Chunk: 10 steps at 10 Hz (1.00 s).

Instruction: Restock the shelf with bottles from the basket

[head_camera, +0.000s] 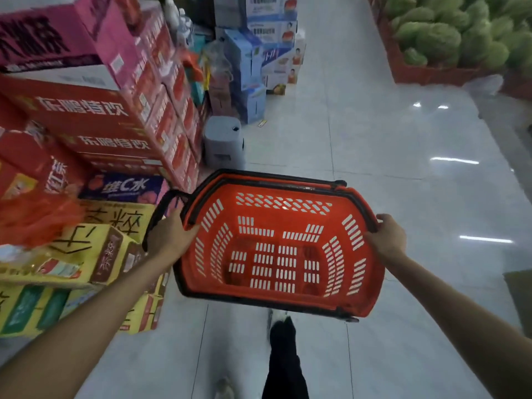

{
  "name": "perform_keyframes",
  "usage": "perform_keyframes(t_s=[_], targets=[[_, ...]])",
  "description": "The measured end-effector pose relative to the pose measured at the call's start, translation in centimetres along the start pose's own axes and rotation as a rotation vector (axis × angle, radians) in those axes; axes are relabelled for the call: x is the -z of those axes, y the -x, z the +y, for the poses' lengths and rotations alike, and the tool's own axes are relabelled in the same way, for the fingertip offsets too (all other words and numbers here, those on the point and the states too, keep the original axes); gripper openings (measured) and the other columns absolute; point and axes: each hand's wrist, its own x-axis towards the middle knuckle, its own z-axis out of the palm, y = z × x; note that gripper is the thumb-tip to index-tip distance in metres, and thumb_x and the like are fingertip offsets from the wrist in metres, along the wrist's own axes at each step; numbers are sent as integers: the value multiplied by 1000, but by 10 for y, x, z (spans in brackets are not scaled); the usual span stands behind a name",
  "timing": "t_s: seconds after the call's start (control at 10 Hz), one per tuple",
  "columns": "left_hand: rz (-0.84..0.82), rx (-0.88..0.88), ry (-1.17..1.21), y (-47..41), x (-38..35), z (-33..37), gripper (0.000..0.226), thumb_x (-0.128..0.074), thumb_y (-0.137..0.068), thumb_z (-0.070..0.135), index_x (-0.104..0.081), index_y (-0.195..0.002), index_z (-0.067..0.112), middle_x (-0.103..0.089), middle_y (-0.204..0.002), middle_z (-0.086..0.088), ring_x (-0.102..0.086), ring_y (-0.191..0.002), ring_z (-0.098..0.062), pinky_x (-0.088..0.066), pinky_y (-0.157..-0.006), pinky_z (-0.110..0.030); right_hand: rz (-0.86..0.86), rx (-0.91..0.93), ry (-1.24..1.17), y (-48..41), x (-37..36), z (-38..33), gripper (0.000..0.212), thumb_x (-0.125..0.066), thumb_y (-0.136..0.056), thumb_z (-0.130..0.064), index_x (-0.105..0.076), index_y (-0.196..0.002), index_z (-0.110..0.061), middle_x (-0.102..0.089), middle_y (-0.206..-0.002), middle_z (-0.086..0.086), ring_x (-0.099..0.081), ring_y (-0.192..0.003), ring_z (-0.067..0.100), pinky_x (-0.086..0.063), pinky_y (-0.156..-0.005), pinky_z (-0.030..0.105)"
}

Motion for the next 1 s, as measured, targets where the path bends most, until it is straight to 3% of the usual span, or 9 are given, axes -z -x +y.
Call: perform_keyframes(t_s=[0.1,0.2,0.3,0.4,0.6,0.7,0.9,1.0], targets=[[-69,133,-47,-63,-69,3,67,-67,-91,58,-51,-135,10,-71,-102,-12,-69,-80,-34,-60,-66,-43,-119,-130,10,-80,-56,12,37,-75,-87,-28,-60,-117,-12,-70,-97,6,-62,-66,15,-53,-60,26],[-168,236,-22,-124,-142,4,56,-70,-92,49,-54,-130,10,-71,-112,-17,-70,-95,-40,-58,-74,-44,-203,-230,30,-148,-124,42,30,-70,-86,-12,-61,-114,-8,-66,-95,9,-61,-70,22,-49,-64,30],[-219,310,0,-175,-221,-9,47,-72,-92,42,-57,-126,13,-72,-115,-18,-69,-99,-41,-56,-79,-44,-256,-271,67,-204,-198,69,33,-68,-85,-9,-60,-118,-8,-68,-98,8,-65,-81,28,-58,-76,40],[-245,381,16,-212,-297,-25,40,-69,-94,37,-56,-125,14,-71,-110,-15,-68,-97,-42,-52,-75,-41,-297,-292,95,-251,-274,111,32,-71,-84,-13,-58,-114,-13,-71,-102,9,-69,-83,28,-63,-78,48],[-305,472,38,-255,-398,-51,41,-66,-96,30,-51,-128,8,-67,-118,-20,-65,-104,-43,-47,-79,-41,-288,-264,163,-301,-367,159,42,-74,-84,-13,-58,-122,-8,-68,-104,7,-65,-87,27,-60,-81,46],[-336,493,89,-258,-418,-54,48,-72,-92,37,-54,-129,14,-69,-115,-12,-67,-103,-38,-50,-80,-38,-312,-243,199,-309,-387,177,38,-74,-88,-18,-59,-122,-10,-68,-102,6,-64,-82,25,-57,-73,38],[-457,484,225,-252,-415,-53,57,-84,-80,24,-57,-130,21,-69,-122,-4,-67,-110,-29,-54,-98,-43,-426,-317,211,-296,-386,187,45,-76,-87,-22,-56,-126,-15,-71,-108,6,-70,-86,27,-62,-78,45],[-486,402,206,-238,-394,-37,57,-80,-83,24,-55,-134,25,-61,-117,4,-61,-108,-20,-50,-93,-36,-435,-279,207,-279,-371,176,47,-75,-89,-23,-54,-130,-15,-69,-108,3,-67,-82,24,-60,-76,41]])
